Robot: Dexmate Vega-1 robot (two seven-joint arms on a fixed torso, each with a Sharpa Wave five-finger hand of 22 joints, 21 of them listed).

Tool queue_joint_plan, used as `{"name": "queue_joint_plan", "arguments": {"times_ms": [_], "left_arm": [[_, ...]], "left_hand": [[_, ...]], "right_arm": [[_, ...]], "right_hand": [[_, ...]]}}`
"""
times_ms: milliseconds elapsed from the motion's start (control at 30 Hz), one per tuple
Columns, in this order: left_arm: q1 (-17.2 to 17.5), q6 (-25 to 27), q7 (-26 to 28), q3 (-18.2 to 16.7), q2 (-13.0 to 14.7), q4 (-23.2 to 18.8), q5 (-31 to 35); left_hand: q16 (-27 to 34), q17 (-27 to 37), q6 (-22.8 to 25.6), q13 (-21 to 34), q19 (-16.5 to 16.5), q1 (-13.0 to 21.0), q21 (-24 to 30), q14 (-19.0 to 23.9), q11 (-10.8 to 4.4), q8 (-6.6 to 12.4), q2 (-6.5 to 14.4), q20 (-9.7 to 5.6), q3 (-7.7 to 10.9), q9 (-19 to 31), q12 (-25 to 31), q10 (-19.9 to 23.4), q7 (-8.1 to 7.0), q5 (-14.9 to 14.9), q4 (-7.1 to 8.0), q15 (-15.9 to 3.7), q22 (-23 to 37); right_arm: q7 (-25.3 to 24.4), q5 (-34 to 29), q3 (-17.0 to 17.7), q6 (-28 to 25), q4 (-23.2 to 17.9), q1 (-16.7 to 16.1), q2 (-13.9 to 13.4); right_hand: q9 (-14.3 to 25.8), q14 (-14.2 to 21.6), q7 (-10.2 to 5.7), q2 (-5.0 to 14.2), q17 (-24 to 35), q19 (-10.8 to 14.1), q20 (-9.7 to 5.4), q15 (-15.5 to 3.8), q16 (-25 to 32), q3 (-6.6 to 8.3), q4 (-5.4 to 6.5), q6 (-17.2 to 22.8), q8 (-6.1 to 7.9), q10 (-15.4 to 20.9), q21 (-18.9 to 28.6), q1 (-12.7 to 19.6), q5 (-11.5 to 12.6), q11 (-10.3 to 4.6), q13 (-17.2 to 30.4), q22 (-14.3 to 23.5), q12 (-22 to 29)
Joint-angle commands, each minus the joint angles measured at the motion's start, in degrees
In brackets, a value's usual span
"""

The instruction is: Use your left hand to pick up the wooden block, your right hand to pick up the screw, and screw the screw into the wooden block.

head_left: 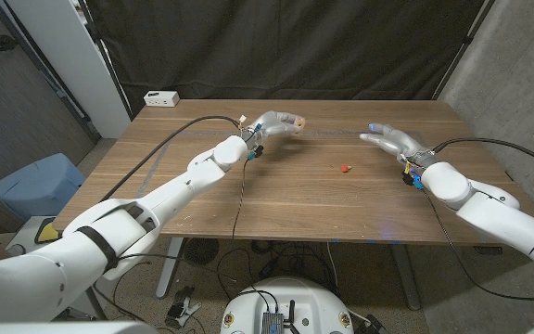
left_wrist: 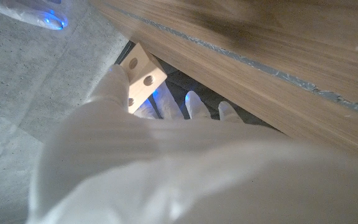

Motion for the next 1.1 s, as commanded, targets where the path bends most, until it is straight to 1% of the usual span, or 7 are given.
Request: {"name": "queue_joint_plan", "arguments": {"times_ms": [33,200,433,667,800,1000,1100], "left_arm": [[-0.9,-6.4,3.1,0.8,-2.2,6.5,2.3],[-1.6,-9.2,2.6,0.7,-4.0,11.1,0.9],[-3.8,-14.7,2.4,0.9,-8.0,20.8,-0.9],[-5.5,-17.4,2.1,1.6,-10.1,26.0,-1.8],[-6.0,-18.0,1.9,1.9,-10.6,27.5,-2.3],[-5.7,-16.8,1.7,2.4,-9.9,25.8,-2.2],[-5.6,-16.4,1.6,2.5,-9.6,25.1,-2.2]], "left_hand": [[0.4,0.2,0.9,0.0,0.0,0.1,0.3,0.1,-0.25,0.39,0.8,-0.74,-0.01,0.2,0.0,-0.2,0.01,0.0,0.26,-4.77,0.1],[0.4,0.2,1.0,-0.1,-0.1,0.0,0.3,0.1,-0.25,0.41,0.9,-0.82,-0.03,0.2,0.0,-0.3,0.0,0.0,0.33,-4.95,0.1],[0.4,0.3,1.1,-0.3,-0.2,-0.1,0.2,0.0,-0.28,0.46,1.0,-1.24,-0.04,0.2,-0.2,-0.5,-0.01,0.0,0.39,-5.25,0.1],[0.4,0.3,1.2,-0.5,-0.3,-0.2,0.3,0.0,-0.28,0.48,1.1,-1.46,-0.04,0.2,-0.2,-0.5,-0.02,0.0,0.43,-5.34,0.1],[0.4,0.3,1.4,-0.5,-0.2,-0.3,0.3,0.0,-0.27,0.53,1.2,-1.57,-0.04,0.2,-0.3,-0.5,-0.01,0.0,0.46,-5.35,0.1],[0.4,0.3,1.3,-0.7,-0.1,-0.3,0.4,0.0,-0.26,0.49,1.3,-1.52,-0.02,0.2,-0.3,-0.5,-0.04,0.0,0.49,-5.35,0.2],[0.4,0.3,1.2,-0.7,-0.2,-0.3,0.4,0.0,-0.26,0.43,1.4,-1.55,-0.01,0.2,-0.3,-0.6,-0.05,0.1,0.47,-5.29,0.2]], "right_arm": [[4.1,-4.3,-2.0,-4.9,-2.4,2.6,-3.5],[6.0,-5.3,-2.9,-6.1,-2.6,3.6,-4.4],[9.1,-7.1,-4.2,-7.1,-3.1,5.2,-6.0],[12.2,-8.7,-5.0,-7.5,-3.6,6.5,-7.7],[14.2,-9.5,-5.4,-7.2,-3.6,7.3,-8.7],[18.0,-11.5,-6.2,-6.6,-4.2,8.9,-10.7],[19.6,-13.2,-7.1,-6.0,-4.2,10.0,-10.9]], "right_hand": [[0.1,0.2,-0.56,-0.48,0.1,-0.3,0.6,0.37,0.6,0.32,-0.78,0.8,0.37,-0.1,-0.1,1.0,-0.6,0.04,0.1,0.2,0.1],[0.2,0.1,-1.26,-0.82,0.1,-0.3,0.8,0.51,0.5,0.55,-1.3,1.0,0.37,-0.5,0.0,1.8,-1.2,-0.76,0.1,0.2,0.0],[0.4,-0.2,-1.54,-1.1,0.2,-0.3,1.55,1.04,0.4,0.99,-1.86,2.1,0.7,-1.0,-0.1,3.0,-1.8,0.12,0.1,0.2,-0.1],[0.5,-0.8,-1.85,-1.08,0.2,-0.5,2.08,1.68,0.2,1.59,-2.28,2.2,0.68,-1.9,-0.1,4.3,-1.9,0.46,0.2,0.2,-0.2],[0.6,-1.1,-2.37,-1.05,0.2,-0.6,2.48,1.83,0.2,2.05,-2.53,2.6,0.88,-2.3,-0.1,5.4,-1.9,0.6,0.2,0.2,-0.3],[0.9,-2.2,-5.66,-1.43,0.3,-1.0,3.39,2.54,0.1,3.2,-2.85,4.3,1.57,-4.0,-0.2,8.2,-2.0,0.86,0.2,0.2,-0.4],[0.9,-2.3,-5.99,-1.49,0.3,-1.0,3.18,2.63,0.1,3.37,-2.85,4.5,1.64,-4.3,-0.1,8.6,-2.1,0.67,0.3,0.2,-0.5]]}}
